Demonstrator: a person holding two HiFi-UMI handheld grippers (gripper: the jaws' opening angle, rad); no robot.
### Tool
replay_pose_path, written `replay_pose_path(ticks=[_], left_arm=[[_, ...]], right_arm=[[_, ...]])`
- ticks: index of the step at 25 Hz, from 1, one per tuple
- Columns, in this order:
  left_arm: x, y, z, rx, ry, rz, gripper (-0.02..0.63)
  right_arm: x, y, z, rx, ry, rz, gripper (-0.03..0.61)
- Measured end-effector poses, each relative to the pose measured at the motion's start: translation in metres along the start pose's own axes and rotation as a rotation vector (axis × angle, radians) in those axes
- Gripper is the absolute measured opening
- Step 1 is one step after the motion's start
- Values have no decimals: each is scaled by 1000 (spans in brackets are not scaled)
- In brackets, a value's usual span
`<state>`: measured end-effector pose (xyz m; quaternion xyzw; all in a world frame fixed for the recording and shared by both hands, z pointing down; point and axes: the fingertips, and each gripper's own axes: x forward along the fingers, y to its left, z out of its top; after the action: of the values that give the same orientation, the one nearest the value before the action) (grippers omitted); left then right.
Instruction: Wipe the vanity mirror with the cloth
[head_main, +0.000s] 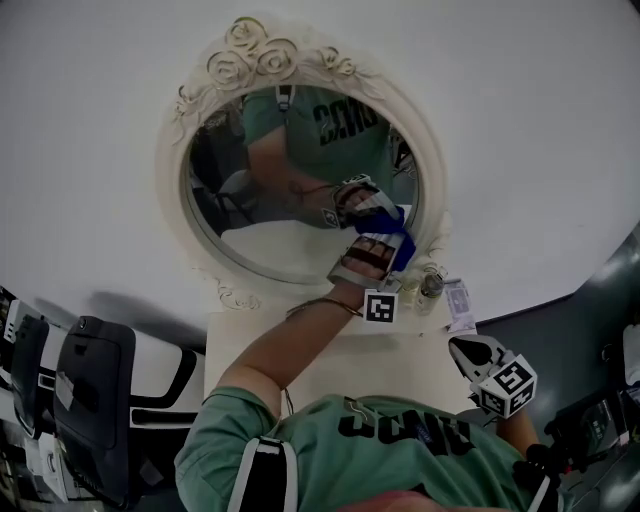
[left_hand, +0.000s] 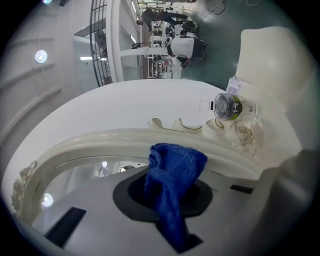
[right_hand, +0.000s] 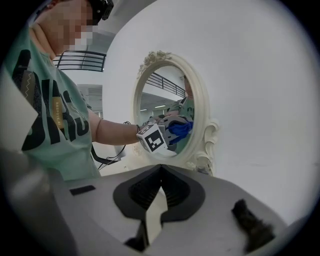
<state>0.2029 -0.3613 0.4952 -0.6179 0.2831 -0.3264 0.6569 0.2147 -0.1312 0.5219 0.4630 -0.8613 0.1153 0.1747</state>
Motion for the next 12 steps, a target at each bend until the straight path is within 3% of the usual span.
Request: replay_pose_path(ticks=[5,12], left_arm=[[-55,3,-85,-25,104,-13,58],[-158,-27,-261,1,391,-83,58]], right_arm=[[32,32,29,-74,6,84,11],[98,92,61,-166,10,243,11]])
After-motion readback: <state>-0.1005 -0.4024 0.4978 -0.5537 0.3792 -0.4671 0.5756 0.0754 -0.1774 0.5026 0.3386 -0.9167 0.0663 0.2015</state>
